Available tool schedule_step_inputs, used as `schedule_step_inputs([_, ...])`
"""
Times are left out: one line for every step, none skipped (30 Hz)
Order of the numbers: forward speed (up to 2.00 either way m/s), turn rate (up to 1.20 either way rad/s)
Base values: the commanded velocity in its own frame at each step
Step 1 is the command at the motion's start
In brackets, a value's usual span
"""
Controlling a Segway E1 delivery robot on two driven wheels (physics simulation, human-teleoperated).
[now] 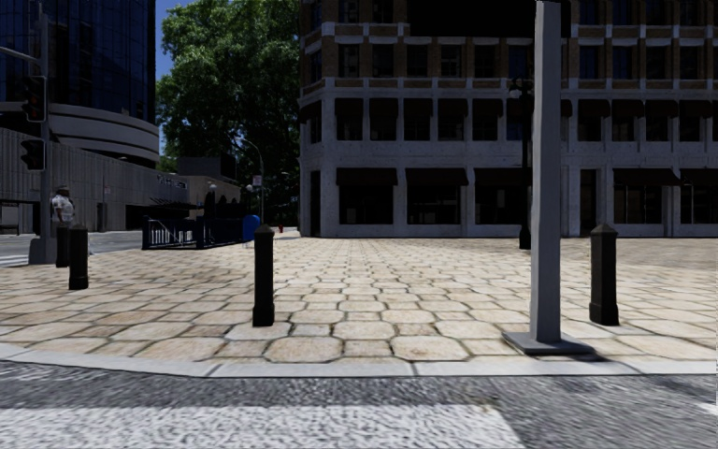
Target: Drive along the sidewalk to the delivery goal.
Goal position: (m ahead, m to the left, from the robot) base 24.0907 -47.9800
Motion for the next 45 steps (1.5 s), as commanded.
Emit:
schedule_step_inputs([2.00, 0.00])
schedule_step_inputs([2.00, 0.00])
schedule_step_inputs([2.00, 0.00])
schedule_step_inputs([2.00, 0.00])
schedule_step_inputs([2.00, 0.00])
schedule_step_inputs([2.00, 0.00])
schedule_step_inputs([2.00, 0.00])
schedule_step_inputs([2.00, 0.00])
schedule_step_inputs([2.00, 0.00])
schedule_step_inputs([2.00, 0.00])
schedule_step_inputs([2.00, 0.00])
schedule_step_inputs([2.00, 0.00])
schedule_step_inputs([2.00, 0.00])
schedule_step_inputs([2.00, 0.00])
schedule_step_inputs([1.99, -0.09])
schedule_step_inputs([1.86, -0.21])
schedule_step_inputs([1.86, -0.21])
schedule_step_inputs([1.75, -0.25])
schedule_step_inputs([1.68, -0.26])
schedule_step_inputs([1.61, -0.26])
schedule_step_inputs([1.61, -0.26])
schedule_step_inputs([1.55, -0.26])
schedule_step_inputs([1.51, -0.26])
schedule_step_inputs([1.48, -0.26])
schedule_step_inputs([1.48, -0.26])
schedule_step_inputs([1.46, -0.26])
schedule_step_inputs([1.44, -0.26])
schedule_step_inputs([1.44, -0.26])
schedule_step_inputs([1.44, -0.26])
schedule_step_inputs([1.44, -0.26])
schedule_step_inputs([1.44, -0.26])
schedule_step_inputs([1.44, -0.26])
schedule_step_inputs([1.44, -0.26])
schedule_step_inputs([1.44, -0.26])
schedule_step_inputs([1.44, -0.26])
schedule_step_inputs([1.44, -0.26])
schedule_step_inputs([1.44, -0.26])
schedule_step_inputs([1.42, -0.26])
schedule_step_inputs([1.41, -0.27])
schedule_step_inputs([1.40, -0.28])
schedule_step_inputs([1.40, -0.28])
schedule_step_inputs([1.39, -0.32])
schedule_step_inputs([1.38, -0.33])
schedule_step_inputs([1.38, -0.34])
schedule_step_inputs([1.38, -0.34])
